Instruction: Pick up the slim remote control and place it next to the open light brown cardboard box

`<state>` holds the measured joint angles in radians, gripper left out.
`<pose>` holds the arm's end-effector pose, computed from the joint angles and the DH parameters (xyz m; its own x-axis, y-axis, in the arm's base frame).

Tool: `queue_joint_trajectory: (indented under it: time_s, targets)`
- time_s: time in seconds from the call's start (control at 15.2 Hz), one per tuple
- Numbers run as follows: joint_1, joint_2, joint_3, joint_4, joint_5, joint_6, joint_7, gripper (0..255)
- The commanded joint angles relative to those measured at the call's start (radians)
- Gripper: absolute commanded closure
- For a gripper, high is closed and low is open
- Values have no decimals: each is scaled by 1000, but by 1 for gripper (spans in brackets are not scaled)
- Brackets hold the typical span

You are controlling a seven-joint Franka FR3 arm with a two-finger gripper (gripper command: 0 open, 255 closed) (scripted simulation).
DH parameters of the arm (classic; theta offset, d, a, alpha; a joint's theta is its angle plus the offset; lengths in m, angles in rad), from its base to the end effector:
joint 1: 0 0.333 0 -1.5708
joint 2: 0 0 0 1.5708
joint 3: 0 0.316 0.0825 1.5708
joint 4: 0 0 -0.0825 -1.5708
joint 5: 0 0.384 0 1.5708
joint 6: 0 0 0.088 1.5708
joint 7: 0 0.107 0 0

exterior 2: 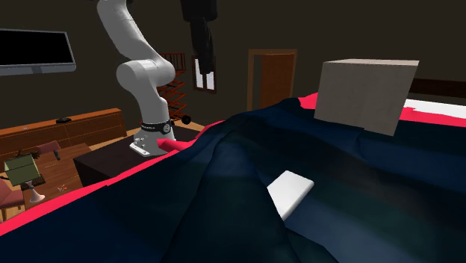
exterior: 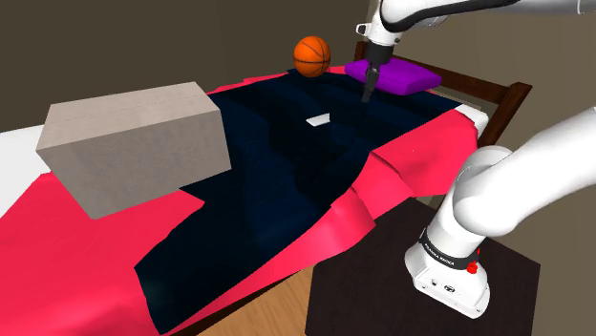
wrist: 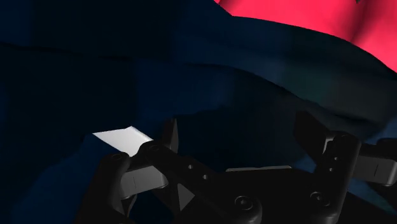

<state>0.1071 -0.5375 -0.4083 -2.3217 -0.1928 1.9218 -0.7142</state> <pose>0.3856 -0.1546 0.5312 0.8668 0.4901 0.0915 0.4870 -0.8716 0.0558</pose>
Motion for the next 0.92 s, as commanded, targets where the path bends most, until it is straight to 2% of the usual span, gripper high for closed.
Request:
queue_joint_trajectory:
  time_s: [0.0,0.26,0.53,0.66,0.86]
  targets:
    - [22,71,-61,28,3,39,-116,0]
    - [77,235,-169,113,52,99,-339,0]
    - [120,429,-259,223,159,141,-584,0]
    - [124,536,-285,287,232,150,-712,0]
    - [96,698,-287,396,343,147,-893,0]
